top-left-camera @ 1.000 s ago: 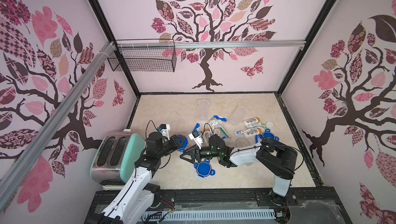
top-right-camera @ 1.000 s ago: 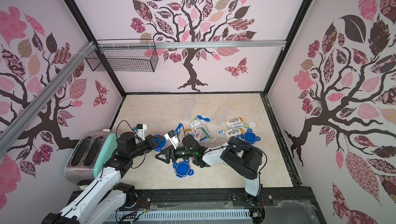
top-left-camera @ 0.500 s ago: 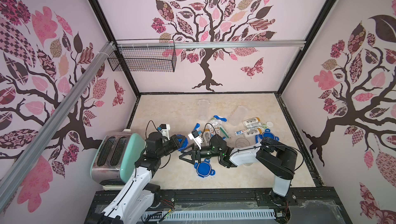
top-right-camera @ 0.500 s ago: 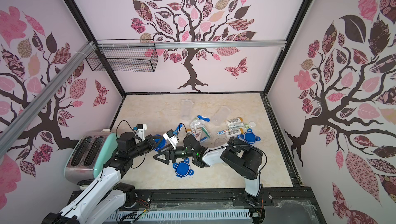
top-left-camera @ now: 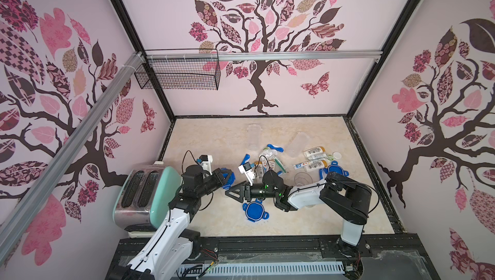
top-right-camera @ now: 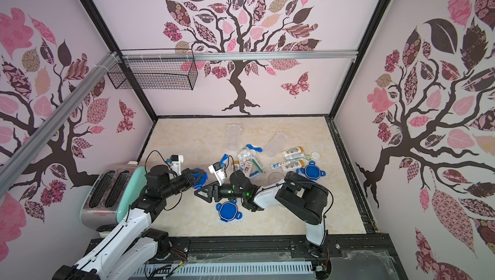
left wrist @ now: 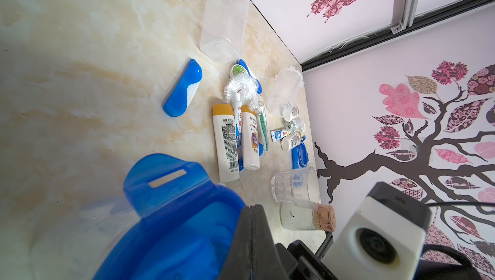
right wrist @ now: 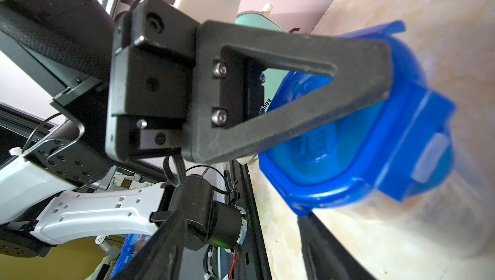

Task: Take out toiletry kits
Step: Unfasten the latch on the container.

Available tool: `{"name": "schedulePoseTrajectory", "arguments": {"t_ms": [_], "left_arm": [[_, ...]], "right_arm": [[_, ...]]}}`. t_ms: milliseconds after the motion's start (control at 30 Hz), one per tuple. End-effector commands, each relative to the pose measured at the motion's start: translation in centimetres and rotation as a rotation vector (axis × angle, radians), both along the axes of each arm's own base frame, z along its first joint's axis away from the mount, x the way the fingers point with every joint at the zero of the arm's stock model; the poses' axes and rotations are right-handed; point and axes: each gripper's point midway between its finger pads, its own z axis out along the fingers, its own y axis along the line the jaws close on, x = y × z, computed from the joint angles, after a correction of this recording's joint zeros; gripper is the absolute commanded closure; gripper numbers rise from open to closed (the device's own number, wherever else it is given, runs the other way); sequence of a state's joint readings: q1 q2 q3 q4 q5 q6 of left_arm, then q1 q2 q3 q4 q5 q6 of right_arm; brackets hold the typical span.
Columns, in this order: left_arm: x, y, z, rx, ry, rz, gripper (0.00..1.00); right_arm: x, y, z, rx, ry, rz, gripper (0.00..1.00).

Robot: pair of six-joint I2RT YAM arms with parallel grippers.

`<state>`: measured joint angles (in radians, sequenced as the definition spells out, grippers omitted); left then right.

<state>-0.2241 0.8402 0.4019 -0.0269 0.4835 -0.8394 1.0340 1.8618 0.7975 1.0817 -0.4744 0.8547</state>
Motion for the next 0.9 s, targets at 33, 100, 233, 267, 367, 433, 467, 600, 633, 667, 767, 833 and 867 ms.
{"name": "schedulePoseTrajectory", "arguments": {"t_ms": [33,100,233,267,367,433,467,600,633,667,767,833,867], "left_arm": [[-2.1,1.5,-6.1,0.092,0.201,0.042,1.00],[-2.1,1.7,-6.1,0.104,0.199,0.048,1.00],[-2.1,2.1,-6.4,0.132,0.200,0.060,1.00],[-2.1,2.2,-6.5,0.137,0.203,0.062,1.00],[-2.1,2.3,-6.7,0.145,0.208,0.065,1.00],[-2.1,2.4,-6.7,0.147,0.206,0.067,1.00],[-2.1,2.4,-6.7,0.148,0.205,0.067,1.00],[-2.1,2.4,-6.9,0.151,0.210,0.069,1.00],[-2.1,2.4,-6.9,0.151,0.210,0.069,1.00],[-2.1,2.4,-6.9,0.150,0.211,0.069,1.00],[-2.1,2.4,-6.9,0.151,0.212,0.070,1.00],[-2.2,2.4,-6.9,0.153,0.212,0.069,1.00],[-2.2,2.5,-7.0,0.153,0.212,0.070,1.00]], "right_arm": [[0.3,0.3,0.1,0.014,0.000,-0.019,0.33],[0.2,0.3,-0.1,0.013,0.001,-0.014,0.33],[0.3,0.3,-0.4,0.010,0.005,-0.020,0.33],[0.2,0.2,-0.5,0.010,0.007,-0.020,0.33],[0.2,0.3,-0.7,0.012,0.012,-0.019,0.33],[0.3,0.2,-0.8,0.011,0.013,-0.026,0.33],[0.4,0.2,-0.9,0.009,0.012,-0.031,0.33],[0.6,0.5,-0.6,0.016,0.010,-0.033,0.33],[0.7,0.6,-0.5,0.019,0.007,-0.034,0.33],[0.7,0.7,-0.4,0.022,0.007,-0.032,0.33],[0.9,1.1,0.1,0.032,0.008,-0.028,0.33],[0.9,1.2,0.3,0.039,0.007,-0.027,0.33],[1.0,1.2,0.4,0.043,0.007,-0.028,0.33]]}}
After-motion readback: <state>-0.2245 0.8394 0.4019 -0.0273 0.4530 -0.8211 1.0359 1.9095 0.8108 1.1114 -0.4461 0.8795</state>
